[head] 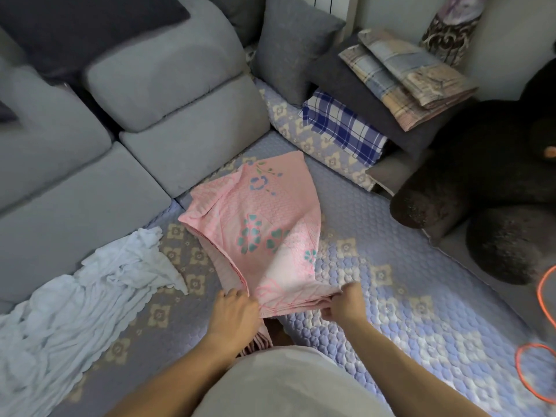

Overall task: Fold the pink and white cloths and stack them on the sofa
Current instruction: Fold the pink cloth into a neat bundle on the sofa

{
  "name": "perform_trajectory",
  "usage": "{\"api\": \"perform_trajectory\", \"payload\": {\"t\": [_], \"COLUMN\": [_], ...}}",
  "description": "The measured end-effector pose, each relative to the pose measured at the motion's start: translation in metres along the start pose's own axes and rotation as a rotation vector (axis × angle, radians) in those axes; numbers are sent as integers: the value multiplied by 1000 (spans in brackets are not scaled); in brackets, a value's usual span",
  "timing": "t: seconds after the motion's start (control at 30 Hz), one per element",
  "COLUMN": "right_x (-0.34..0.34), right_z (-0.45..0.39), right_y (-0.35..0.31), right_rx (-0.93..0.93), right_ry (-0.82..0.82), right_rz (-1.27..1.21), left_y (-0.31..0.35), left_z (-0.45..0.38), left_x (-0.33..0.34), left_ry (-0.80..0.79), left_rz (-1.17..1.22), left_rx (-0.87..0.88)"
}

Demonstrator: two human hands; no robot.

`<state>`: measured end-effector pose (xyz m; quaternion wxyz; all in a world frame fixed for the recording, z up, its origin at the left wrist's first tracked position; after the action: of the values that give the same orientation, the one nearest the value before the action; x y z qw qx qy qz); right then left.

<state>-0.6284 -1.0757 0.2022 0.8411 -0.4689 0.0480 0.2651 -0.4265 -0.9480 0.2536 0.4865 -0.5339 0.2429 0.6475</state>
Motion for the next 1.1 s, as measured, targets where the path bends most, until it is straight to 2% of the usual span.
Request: {"api": "perform_trajectory", "payload": {"t": [0.07,0.1,0.13,0.2,0.23,0.3,0.37,0.4,0.43,0.5,0.6,0.67,0.73,0.8,0.9,0.97,1.03,1.1], "right_x": [1,5,4,-11,-21,-27,-8,3,10,10,9,9,1,-9,-6,-1,0,-2], "right_z": [3,8,10,5,-2,-11,-10,-7,-5,-4,-2,6,6,2,4,12,12,6], "right_y": [-19,-24,-27,-34,-35,-25,-7,1,8,12,3,-6,-7,-2,17,18,17,21], "right_rx": [-408,-563,-619,-477,-359,-74,180,247,270,174,-187,-365,-334,-151,204,327,381,409], "right_ry": [-113,-161,-175,-93,-13,45,-33,-84,-127,-143,-156,-132,-74,-41,-82,-93,-72,-45], "right_rz": [805,1092,1223,1137,984,570,172,90,117,395,928,1079,1008,814,147,-186,-331,-366], "left_y": [-4,-4,-3,5,9,15,15,12,8,2,-3,-6,-7,-6,-4,-5,-2,7], "left_z": [1,2,2,4,4,5,5,5,6,8,11,10,5,3,4,4,4,7], "left_x": [4,5,5,0,-4,-12,-16,-15,-14,-9,3,10,10,7,7,13,10,1], "left_ry": [10,14,14,23,34,61,80,85,85,72,36,13,13,37,36,39,41,29], "left_rz": [19,20,17,21,25,30,32,29,28,42,23,4,-1,-18,-49,-58,-34,-16], "left_rx": [-2,3,14,49,65,88,87,76,64,37,16,2,1,14,20,12,22,89]}}
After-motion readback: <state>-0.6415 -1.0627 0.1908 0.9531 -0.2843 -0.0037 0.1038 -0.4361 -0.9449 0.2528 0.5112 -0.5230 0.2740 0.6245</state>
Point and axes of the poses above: each hand's wrist, its own z-axis away from the middle knuckle, its own x-axis out of the palm, y = z × x, the point moved 7 cm from there along -z, towards the middle knuckle, and after that the axes turned 8 degrees about -x, right-handed, at the moved point
